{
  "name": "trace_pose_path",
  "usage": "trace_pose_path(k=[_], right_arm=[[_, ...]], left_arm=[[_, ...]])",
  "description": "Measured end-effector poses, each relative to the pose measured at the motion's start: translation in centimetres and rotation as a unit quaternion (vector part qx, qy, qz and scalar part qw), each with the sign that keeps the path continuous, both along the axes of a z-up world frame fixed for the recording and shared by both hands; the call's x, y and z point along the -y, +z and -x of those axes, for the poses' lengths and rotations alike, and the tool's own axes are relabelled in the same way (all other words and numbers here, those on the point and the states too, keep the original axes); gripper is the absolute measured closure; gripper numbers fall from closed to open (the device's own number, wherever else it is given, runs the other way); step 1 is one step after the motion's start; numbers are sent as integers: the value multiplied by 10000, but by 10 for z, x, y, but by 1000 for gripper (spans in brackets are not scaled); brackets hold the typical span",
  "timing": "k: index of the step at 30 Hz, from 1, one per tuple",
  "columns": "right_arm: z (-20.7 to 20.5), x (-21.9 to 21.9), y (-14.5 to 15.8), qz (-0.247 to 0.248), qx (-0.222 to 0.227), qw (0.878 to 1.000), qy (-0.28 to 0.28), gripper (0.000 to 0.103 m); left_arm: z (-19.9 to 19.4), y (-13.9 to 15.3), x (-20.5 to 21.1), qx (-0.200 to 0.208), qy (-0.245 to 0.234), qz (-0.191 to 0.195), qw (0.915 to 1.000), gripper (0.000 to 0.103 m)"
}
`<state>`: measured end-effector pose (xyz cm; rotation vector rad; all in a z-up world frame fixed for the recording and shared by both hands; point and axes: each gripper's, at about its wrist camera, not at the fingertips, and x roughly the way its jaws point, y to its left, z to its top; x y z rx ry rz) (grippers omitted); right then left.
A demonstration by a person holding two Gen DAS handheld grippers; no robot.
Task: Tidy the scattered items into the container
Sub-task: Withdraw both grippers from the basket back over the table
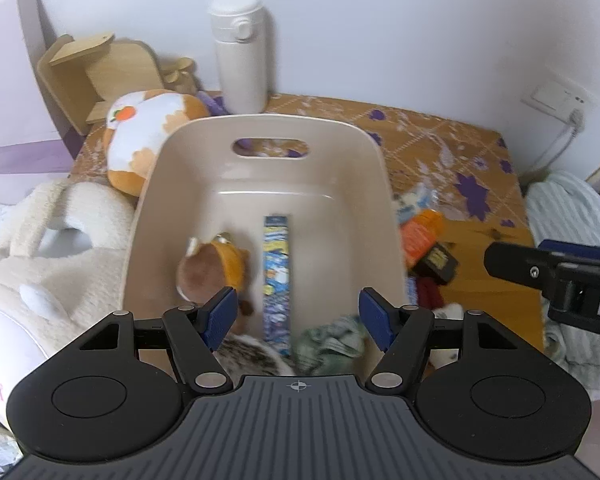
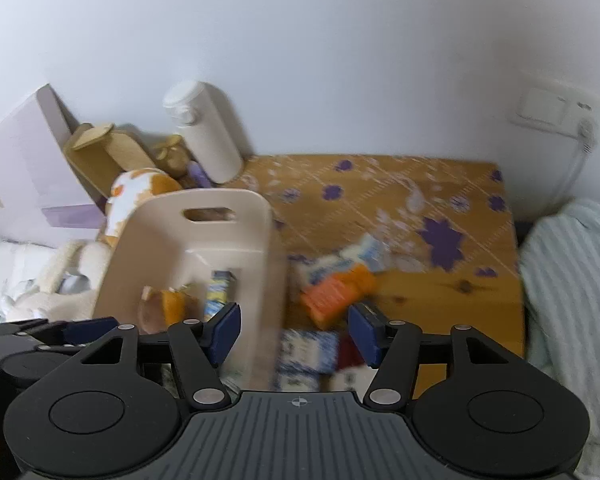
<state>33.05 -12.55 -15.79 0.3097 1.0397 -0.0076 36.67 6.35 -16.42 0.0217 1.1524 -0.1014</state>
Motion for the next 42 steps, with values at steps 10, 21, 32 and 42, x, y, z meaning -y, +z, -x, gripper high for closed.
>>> trace_pose_path(k=[10,21,32,42], right_arm=[[37,42,-17,186,-378,9989,-197,38],[52,83,-38,314,-786,9963,-176,37],[43,93,-71,251,-1136,9926,357,37],[21,80,-104,-128,-1379,9869,823,37]], left_arm=[[31,-3,56,-63,-591,126,9982,34],[68,-32,117,-418,-993,274,9938,34],[72,-84,133,-693,-422,128,9966,34],[67,-113,146,-586,-606,-332,9959,35]])
